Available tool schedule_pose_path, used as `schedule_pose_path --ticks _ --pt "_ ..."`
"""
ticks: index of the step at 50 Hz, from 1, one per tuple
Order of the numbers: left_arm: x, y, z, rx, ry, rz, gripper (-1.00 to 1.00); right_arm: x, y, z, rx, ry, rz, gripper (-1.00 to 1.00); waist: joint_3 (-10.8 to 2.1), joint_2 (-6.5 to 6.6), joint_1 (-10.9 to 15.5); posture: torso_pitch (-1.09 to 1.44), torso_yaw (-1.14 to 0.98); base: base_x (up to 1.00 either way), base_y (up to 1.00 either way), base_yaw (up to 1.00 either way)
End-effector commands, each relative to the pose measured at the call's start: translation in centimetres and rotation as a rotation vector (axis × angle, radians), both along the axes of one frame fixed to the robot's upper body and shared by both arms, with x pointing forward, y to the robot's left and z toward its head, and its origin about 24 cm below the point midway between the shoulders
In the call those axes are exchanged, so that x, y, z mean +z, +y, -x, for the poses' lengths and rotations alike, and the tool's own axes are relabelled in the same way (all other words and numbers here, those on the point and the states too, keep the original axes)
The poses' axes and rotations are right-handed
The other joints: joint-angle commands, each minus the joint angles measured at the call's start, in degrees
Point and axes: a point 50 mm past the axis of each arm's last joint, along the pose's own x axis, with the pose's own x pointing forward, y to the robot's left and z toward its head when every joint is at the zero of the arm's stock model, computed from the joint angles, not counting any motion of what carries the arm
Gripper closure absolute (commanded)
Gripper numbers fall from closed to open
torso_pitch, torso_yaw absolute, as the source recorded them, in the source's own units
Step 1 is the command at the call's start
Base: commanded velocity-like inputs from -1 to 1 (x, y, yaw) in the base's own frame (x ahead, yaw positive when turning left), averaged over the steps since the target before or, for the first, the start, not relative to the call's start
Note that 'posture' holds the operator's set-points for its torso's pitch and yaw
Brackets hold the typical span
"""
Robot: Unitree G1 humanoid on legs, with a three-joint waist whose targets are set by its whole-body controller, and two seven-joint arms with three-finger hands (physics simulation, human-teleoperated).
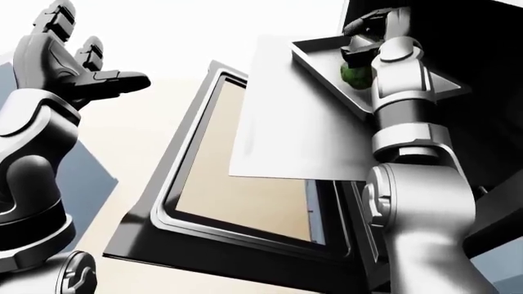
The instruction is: Place the broccoli on the top rack of the oven.
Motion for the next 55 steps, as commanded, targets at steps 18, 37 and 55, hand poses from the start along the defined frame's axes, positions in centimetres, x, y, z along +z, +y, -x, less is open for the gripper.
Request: schedule_pose_path --ticks 18,37,55 --pt "1.7 0.0 0.5 0.000 -0.088 -0.006 -1.00 6.2 3.1 0.5 0.121 -0.122 -0.045 -1.00 -1.76 0.12 0.0 0.00 0.00 0.00 0.00 0.00" --pt "1.9 0.1 0.7 0.004 -0.090 -0.004 -1.00 9.7 9.2 2.1 0.312 -0.115 -0.135 -1.00 -1.41 0.50 0.0 0.00 0.00 0.00 0.00 0.00" --pt "6.0 1.9 -1.8 0.053 -0.061 -0.060 -1.00 10.0 13.1 6.7 0.404 -0.139 -0.082 -1.00 -0.81 0.63 0.2 0.00 0.00 0.00 0.00 0.00"
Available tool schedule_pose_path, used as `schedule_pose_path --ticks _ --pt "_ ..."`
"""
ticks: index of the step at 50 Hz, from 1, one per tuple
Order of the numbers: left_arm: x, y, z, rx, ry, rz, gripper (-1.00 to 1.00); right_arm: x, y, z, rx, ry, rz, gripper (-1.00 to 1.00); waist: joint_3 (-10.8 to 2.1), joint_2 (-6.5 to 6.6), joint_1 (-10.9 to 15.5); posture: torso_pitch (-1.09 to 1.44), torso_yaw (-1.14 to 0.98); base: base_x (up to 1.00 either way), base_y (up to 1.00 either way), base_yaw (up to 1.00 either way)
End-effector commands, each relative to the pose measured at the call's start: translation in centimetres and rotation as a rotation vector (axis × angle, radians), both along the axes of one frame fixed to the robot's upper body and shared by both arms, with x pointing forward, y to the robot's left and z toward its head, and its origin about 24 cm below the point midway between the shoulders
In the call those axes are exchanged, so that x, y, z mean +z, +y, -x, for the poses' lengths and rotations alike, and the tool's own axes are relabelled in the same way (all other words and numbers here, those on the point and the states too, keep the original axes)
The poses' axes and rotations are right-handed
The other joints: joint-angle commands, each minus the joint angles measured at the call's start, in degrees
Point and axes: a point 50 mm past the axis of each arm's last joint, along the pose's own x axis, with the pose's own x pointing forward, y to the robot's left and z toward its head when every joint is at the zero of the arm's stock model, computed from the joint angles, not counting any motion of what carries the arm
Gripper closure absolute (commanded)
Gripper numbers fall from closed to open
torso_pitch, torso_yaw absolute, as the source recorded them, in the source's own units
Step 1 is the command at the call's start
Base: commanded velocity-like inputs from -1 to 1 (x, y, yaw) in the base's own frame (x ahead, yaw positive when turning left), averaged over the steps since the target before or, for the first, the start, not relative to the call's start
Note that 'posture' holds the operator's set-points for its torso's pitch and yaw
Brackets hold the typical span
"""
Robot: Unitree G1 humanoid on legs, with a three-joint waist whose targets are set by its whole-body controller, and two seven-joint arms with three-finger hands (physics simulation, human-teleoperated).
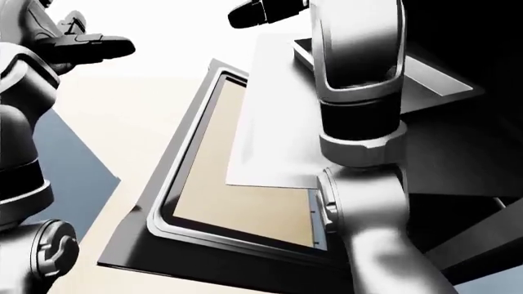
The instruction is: Place the broccoli on the top rack of the oven.
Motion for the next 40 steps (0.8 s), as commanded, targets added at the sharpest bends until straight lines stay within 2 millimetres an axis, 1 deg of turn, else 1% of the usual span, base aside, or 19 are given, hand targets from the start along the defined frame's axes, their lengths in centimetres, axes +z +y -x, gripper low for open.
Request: schedule_pose_path --ticks 1,3,5,8,11,13,19,21,29,37,40 --pt "3.3 0.2 0.8 0.005 -0.108 -0.021 -1.00 1.1 -0.1 1.1 -0.012 -0.039 0.006 -1.00 -1.78 0.20 0.0 0.00 0.00 0.00 0.00 0.00" --pt "4.0 0.4 1.1 0.009 -0.108 -0.023 -1.00 0.6 0.4 1.6 0.012 -0.026 0.006 -1.00 -1.79 0.20 -0.1 0.00 0.00 0.00 0.00 0.00" --pt "4.2 0.8 1.3 0.016 -0.108 -0.026 -1.00 1.0 0.4 2.2 0.008 -0.042 0.013 -1.00 -1.70 0.18 -0.2 0.00 0.00 0.00 0.00 0.00" --pt "4.7 0.9 1.5 0.019 -0.113 -0.036 -1.00 1.4 0.3 2.6 0.006 -0.053 0.007 -1.00 -1.55 0.37 -0.4 0.00 0.00 0.00 0.00 0.00" --pt "4.4 0.8 1.3 0.017 -0.114 -0.039 -1.00 1.2 0.6 2.8 0.016 -0.052 0.012 -1.00 -1.41 0.53 -0.4 0.00 0.00 0.00 0.00 0.00" --pt "4.3 0.5 1.4 0.004 -0.119 -0.047 -1.00 0.7 0.8 3.1 0.020 -0.048 0.018 -1.00 -1.40 0.57 -0.4 0.00 0.00 0.00 0.00 0.00" --pt "2.8 0.3 1.5 -0.004 -0.106 -0.049 -1.00 -0.7 0.8 4.0 0.022 -0.046 0.014 -1.00 -1.53 0.51 -0.5 0.00 0.00 0.00 0.00 0.00" --pt "2.9 0.3 1.5 -0.002 -0.112 -0.045 -1.00 -0.7 0.8 4.3 0.020 -0.058 0.017 -1.00 -1.60 0.51 -0.5 0.00 0.00 0.00 0.00 0.00" --pt "3.3 0.4 1.9 0.013 -0.167 -0.050 -1.00 -0.5 0.6 4.4 -0.002 -0.097 0.087 -1.00 -1.56 0.49 -0.6 0.00 0.00 0.00 0.00 0.00" --pt "3.8 0.4 2.1 0.025 -0.204 -0.049 -1.00 0.0 0.7 4.6 0.007 -0.112 0.093 -1.00 -1.55 0.65 -0.7 0.00 0.00 0.00 0.00 0.00" --pt "3.7 0.4 2.1 0.023 -0.213 -0.045 -1.00 -0.4 0.7 4.5 0.011 -0.108 0.092 -1.00 -1.50 0.71 -0.7 0.00 0.00 0.00 0.00 0.00"
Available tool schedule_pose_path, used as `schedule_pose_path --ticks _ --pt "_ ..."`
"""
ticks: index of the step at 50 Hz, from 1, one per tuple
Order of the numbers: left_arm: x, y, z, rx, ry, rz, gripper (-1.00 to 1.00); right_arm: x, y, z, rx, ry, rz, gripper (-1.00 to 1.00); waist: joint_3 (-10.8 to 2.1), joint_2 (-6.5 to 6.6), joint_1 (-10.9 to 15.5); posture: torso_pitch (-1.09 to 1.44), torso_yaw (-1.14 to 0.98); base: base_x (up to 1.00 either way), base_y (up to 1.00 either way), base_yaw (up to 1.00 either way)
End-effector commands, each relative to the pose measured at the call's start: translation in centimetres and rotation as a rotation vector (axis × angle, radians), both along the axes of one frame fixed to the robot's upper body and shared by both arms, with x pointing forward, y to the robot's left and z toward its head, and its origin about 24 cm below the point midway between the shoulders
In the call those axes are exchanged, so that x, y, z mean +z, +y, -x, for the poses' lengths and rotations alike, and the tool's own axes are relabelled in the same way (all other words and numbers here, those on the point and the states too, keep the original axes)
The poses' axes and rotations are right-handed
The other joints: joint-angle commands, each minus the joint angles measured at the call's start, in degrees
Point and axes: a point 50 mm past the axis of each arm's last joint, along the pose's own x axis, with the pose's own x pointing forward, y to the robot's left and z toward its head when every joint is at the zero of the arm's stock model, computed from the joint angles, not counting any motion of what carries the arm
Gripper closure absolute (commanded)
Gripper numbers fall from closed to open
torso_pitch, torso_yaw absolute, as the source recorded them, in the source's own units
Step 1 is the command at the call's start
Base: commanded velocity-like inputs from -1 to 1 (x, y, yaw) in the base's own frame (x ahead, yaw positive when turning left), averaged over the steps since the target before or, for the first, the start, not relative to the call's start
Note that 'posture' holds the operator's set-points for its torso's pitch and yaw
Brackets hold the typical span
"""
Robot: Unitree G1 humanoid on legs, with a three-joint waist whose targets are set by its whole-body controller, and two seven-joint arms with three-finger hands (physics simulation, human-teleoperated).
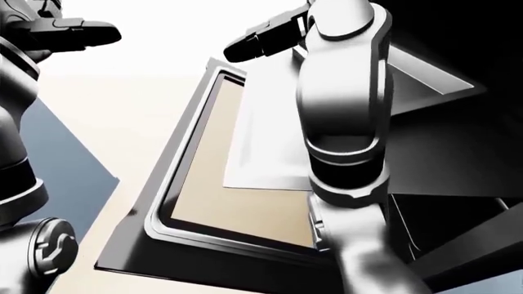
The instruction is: Place the broccoli on the top rack of the oven.
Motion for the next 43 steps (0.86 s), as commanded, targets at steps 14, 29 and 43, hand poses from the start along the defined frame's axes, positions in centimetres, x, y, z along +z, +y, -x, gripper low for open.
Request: schedule_pose_path --ticks 14,29,43 --pt "2.6 0.1 1.5 0.008 -0.139 0.008 -1.00 1.8 0.3 1.4 0.005 -0.087 0.027 -1.00 -1.53 0.29 -0.1 0.00 0.00 0.00 0.00 0.00" --pt "3.2 0.2 1.6 0.011 -0.153 0.011 -1.00 3.2 0.3 1.8 0.002 -0.131 0.046 -1.00 -1.35 0.46 -0.2 0.00 0.00 0.00 0.00 0.00" --pt "3.6 0.2 1.7 0.012 -0.158 0.012 -1.00 3.7 0.2 1.9 0.000 -0.134 0.052 -1.00 -1.34 0.50 -0.2 0.00 0.00 0.00 0.00 0.00"
